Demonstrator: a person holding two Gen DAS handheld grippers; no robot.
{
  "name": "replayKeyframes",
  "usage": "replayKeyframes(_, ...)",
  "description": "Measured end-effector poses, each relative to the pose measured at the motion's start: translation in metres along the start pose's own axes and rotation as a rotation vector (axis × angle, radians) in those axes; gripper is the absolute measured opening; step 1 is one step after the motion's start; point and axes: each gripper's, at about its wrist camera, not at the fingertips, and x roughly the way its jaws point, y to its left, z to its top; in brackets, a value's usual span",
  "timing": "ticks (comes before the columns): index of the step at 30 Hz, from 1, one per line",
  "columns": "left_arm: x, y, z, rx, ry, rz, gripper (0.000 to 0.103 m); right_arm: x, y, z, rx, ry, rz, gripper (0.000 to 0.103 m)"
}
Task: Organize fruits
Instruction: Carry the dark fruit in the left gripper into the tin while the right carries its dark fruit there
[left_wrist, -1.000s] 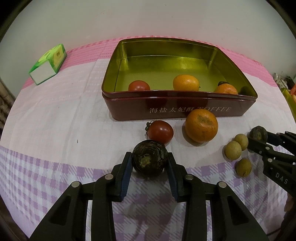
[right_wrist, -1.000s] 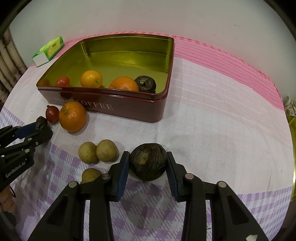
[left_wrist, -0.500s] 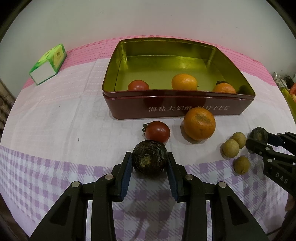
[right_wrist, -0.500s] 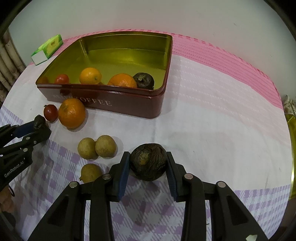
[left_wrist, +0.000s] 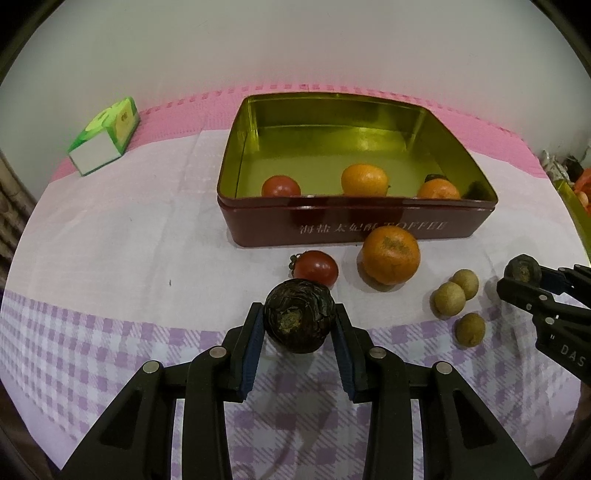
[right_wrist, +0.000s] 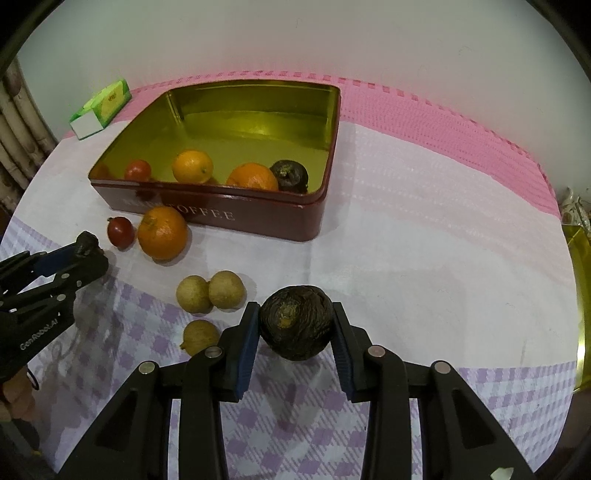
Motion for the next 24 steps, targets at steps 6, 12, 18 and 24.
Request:
replayKeyframes(6,-0.014,0.0,0.004,0.002,-0.034,0.002,0.037,-0.012,0.003,0.006,-0.005,-0.027,0.01,0.034)
replayKeyframes(12,-0.024,0.003,0.011,-0.002,-0.062,0.001,0.037,-0.024,0.007,0.016,-0.008,-0.053,0.026,0.034)
replayKeyframes(18,-0.029,0.008,0.026,-0.003,-0.09,0.005,0.037,-0.029,0.008,0.031,-0.021,-0.068,0.019,0.034)
replayKeyframes(24,-0.031,0.014,0.044,-0.021,-0.108,-0.004,0.037,-0.029,0.004,0.048,-0.014,-0.084,0.028,0.034)
